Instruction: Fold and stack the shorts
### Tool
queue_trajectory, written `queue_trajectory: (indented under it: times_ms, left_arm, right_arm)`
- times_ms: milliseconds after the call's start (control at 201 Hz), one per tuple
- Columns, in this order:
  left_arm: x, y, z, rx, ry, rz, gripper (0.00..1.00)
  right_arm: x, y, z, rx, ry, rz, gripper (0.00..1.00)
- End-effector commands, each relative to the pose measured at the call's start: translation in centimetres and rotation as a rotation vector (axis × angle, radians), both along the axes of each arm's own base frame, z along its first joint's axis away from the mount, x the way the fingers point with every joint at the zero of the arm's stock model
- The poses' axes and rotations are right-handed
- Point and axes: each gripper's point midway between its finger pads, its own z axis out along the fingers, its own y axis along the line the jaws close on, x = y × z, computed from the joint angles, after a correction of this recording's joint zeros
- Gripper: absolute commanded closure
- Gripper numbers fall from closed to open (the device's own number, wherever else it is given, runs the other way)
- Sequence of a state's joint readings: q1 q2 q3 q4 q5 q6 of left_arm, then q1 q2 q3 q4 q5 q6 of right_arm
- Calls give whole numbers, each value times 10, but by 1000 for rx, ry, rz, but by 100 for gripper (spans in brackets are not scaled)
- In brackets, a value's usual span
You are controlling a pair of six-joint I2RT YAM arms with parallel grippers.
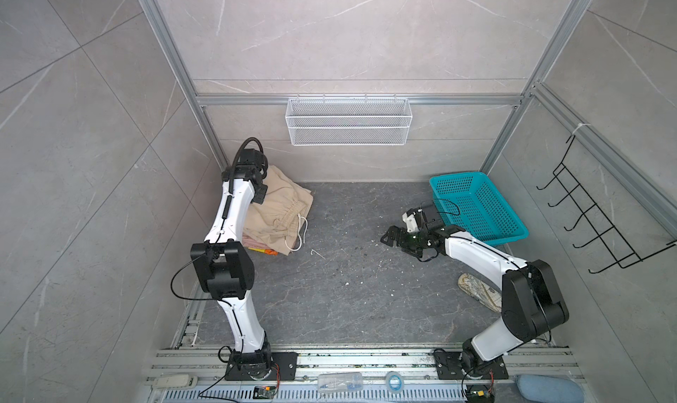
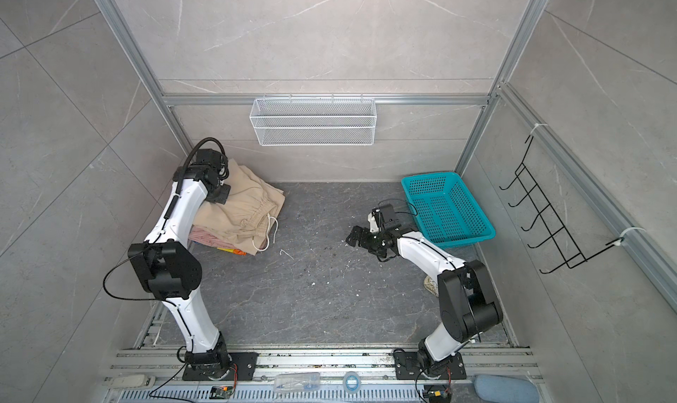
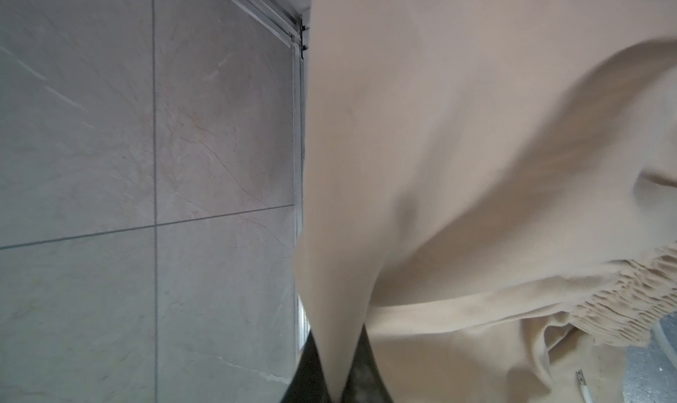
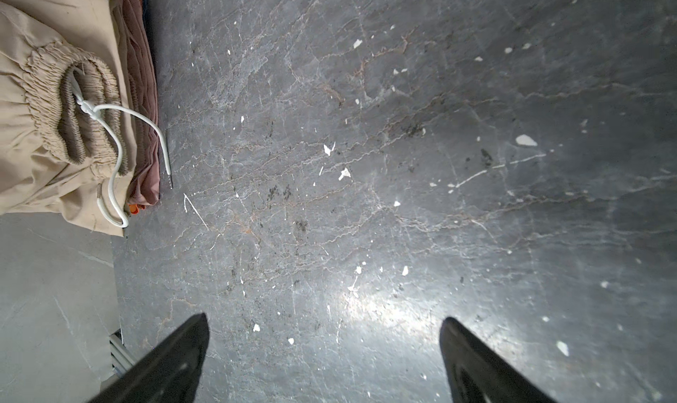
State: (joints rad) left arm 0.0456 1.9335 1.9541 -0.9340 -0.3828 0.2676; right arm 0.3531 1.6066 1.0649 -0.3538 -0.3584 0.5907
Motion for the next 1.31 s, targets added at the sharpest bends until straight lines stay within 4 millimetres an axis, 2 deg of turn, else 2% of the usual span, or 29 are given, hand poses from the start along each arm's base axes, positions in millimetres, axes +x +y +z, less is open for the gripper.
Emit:
queue_trajectory:
  times_ms: [0,179,194,209,244,249,254,259,264,269,279,289,394,483,593,658,752,792,857,1031,1121,1210,1305]
  left_arm:
    - [18,17,1,-118,-100,52,100]
    - [31,46,-38,-231,-59,152,100]
    - [32,48,-40,-238,-58,163,98]
    - [33,49,-42,-244,-55,172,92]
    - [34,53,-45,-261,-61,198,71]
    - [34,54,-45,-264,-62,202,65]
    - [34,54,-46,-267,-62,203,44]
    - [34,54,-45,-269,-65,206,33]
    - [34,55,-45,-271,-66,208,17]
    - [34,55,-45,-274,-68,212,9]
    - [34,56,-44,-278,-70,216,2]
    - [35,56,-44,-281,-72,221,1]
    - [37,51,-30,-326,-131,220,0]
    - [34,42,0,-374,-229,210,0]
    - [23,26,50,-450,-406,167,0]
    - [11,9,82,-504,-543,95,0]
    - [-14,-10,96,-545,-701,13,0]
    - [-26,-14,92,-542,-747,-7,0]
    - [-47,-14,74,-540,-781,25,0]
    - [-93,-9,-5,-542,-709,175,0]
    - [-115,-3,-45,-537,-705,262,0]
    - [-128,-2,-71,-527,-749,282,0]
    - [-131,-5,-93,-518,-758,255,0]
  right_arm:
    - [2,7,4,19,4,19,1]
    - [-11,2,-6,-7,29,32,1]
    - [-12,1,-7,-10,29,32,1]
    - [-13,0,-8,-13,31,32,1]
    - [-16,-2,-8,-21,32,33,1]
    - [-16,-2,-8,-22,31,32,1]
    - [-16,-2,-8,-22,31,33,1]
    - [-17,-2,-7,-22,28,34,1]
    - [-17,-3,-8,-24,28,34,0]
    - [-17,-3,-8,-25,28,33,0]
    - [-18,-4,-8,-27,28,33,0]
    - [-18,-4,-7,-29,26,33,1]
    - [-23,-12,1,-60,4,32,1]
    - [-24,-32,13,-138,-30,0,1]
    - [-18,-79,34,-304,-120,-136,1]
    - [-16,-118,50,-447,-200,-260,1]
    - [-17,-157,63,-597,-303,-390,1]
    - [-17,-168,62,-634,-325,-428,1]
    - [-19,-183,60,-681,-333,-485,1]
    - [-17,-200,46,-782,-368,-548,1]
    - [-19,-216,36,-898,-403,-569,1]
    - [-24,-232,33,-1001,-441,-611,1]
    - [-27,-235,29,-1017,-507,-619,1]
